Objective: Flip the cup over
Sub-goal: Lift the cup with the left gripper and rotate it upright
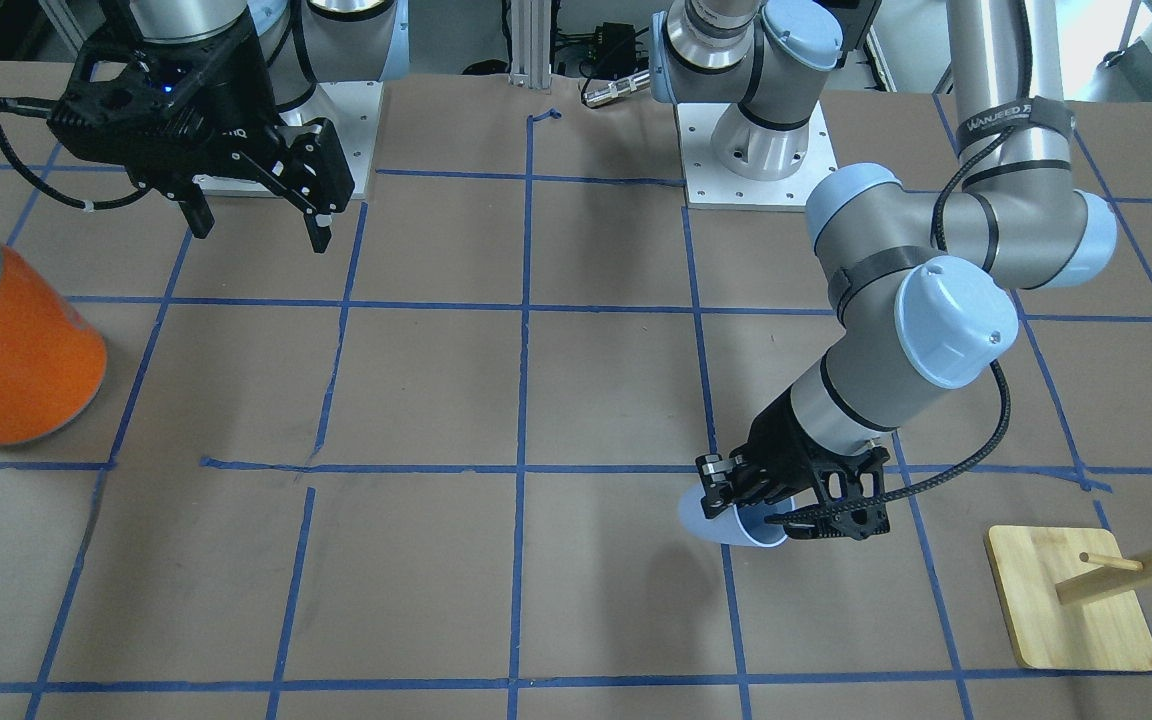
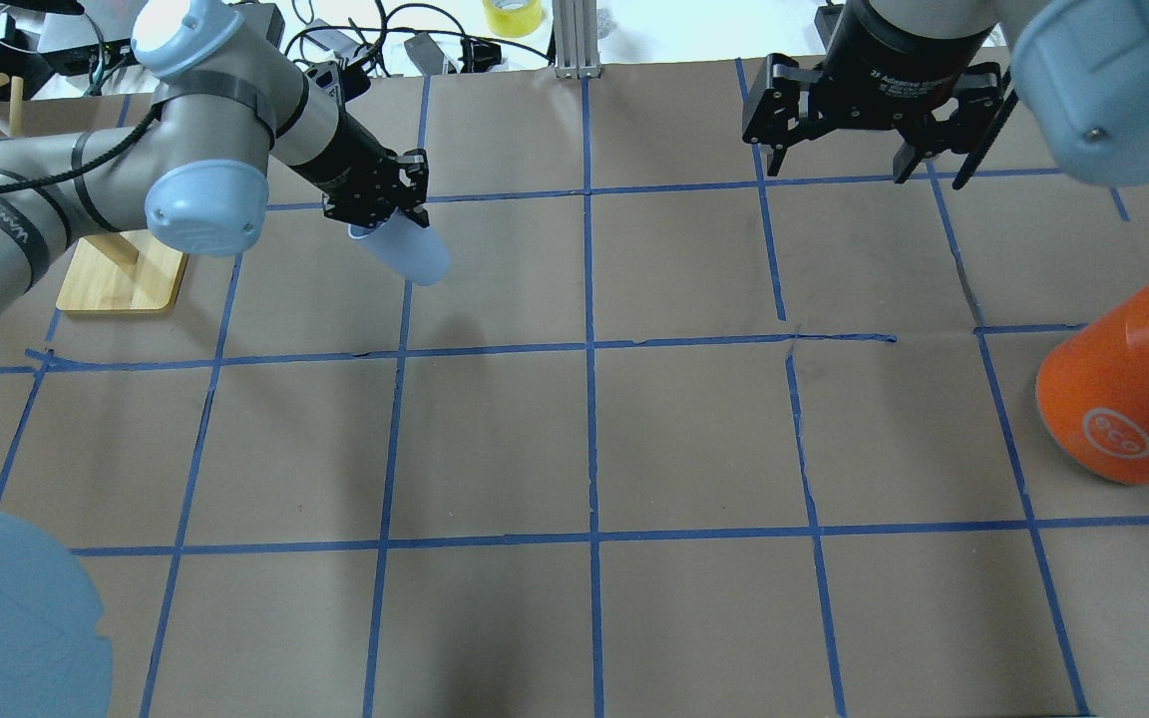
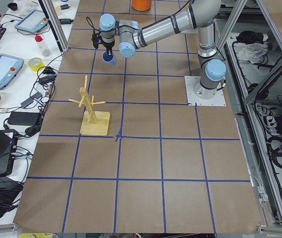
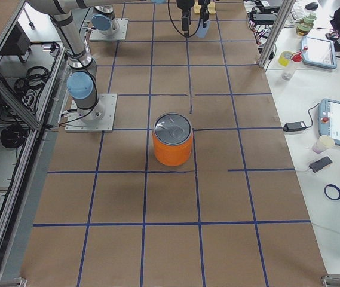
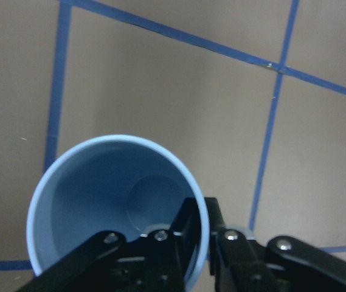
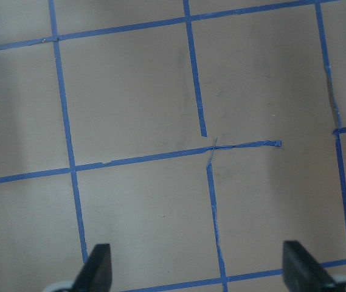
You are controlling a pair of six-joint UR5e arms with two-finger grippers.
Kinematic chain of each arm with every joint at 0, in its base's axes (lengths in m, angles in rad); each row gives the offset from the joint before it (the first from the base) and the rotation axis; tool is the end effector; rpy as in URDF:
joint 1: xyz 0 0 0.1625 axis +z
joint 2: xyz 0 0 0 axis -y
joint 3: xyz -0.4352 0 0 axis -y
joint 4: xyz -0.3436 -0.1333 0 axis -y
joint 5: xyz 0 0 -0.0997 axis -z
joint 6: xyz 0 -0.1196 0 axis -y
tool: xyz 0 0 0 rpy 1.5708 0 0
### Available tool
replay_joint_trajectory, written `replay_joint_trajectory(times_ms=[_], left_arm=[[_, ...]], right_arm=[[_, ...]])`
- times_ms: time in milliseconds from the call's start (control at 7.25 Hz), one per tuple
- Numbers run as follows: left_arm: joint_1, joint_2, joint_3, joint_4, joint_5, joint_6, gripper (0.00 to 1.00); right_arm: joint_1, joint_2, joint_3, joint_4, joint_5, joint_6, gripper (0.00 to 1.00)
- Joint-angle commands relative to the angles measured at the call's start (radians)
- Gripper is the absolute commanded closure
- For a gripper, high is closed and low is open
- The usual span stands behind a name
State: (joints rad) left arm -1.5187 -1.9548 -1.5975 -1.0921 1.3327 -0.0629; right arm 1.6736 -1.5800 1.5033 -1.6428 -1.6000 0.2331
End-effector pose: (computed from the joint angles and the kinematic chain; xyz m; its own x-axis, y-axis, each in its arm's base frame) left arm -0.1308 -0.5930 0.3196 -0.9661 -0.0972 0.2391 -0.1129 0.9922 -0.0530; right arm 0.1758 -0.4392 0.5206 -0.9913 0.1316 -0.0061 0.1310 0.9798 -0.1508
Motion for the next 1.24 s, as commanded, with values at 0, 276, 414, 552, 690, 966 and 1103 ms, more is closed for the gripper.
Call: replay_joint_trajectory(times_ms=[0,276,414,552,690,966,1103], left_arm=[[0.023,-0.025,0.072,-0.078,0.197,0.188,1.00],[0.041,-0.059,0.108,0.002,0.273,0.270,1.00],[0.041,-0.084,0.128,0.021,0.278,0.302,1.00],[0.043,-0.108,0.134,0.090,0.299,0.314,1.00],[0.043,-0.121,0.119,0.150,0.298,0.311,1.00],[0.043,-0.142,0.117,0.156,0.292,0.293,1.00],[0.043,-0.147,0.107,0.207,0.289,0.294,1.00]], right_arm=[[0.000,0.000,0.000,0.000,0.000,0.000,0.00],[0.000,0.000,0.000,0.000,0.000,-0.001,0.00],[0.000,0.000,0.000,0.000,0.000,0.000,0.00],[-0.002,0.000,0.000,0.000,0.000,0.000,0.00],[0.000,0.000,0.000,0.001,0.000,0.000,0.00],[0.000,0.000,0.000,0.003,0.000,0.000,0.00],[0.000,0.000,0.002,-0.003,0.000,-0.001,0.00]])
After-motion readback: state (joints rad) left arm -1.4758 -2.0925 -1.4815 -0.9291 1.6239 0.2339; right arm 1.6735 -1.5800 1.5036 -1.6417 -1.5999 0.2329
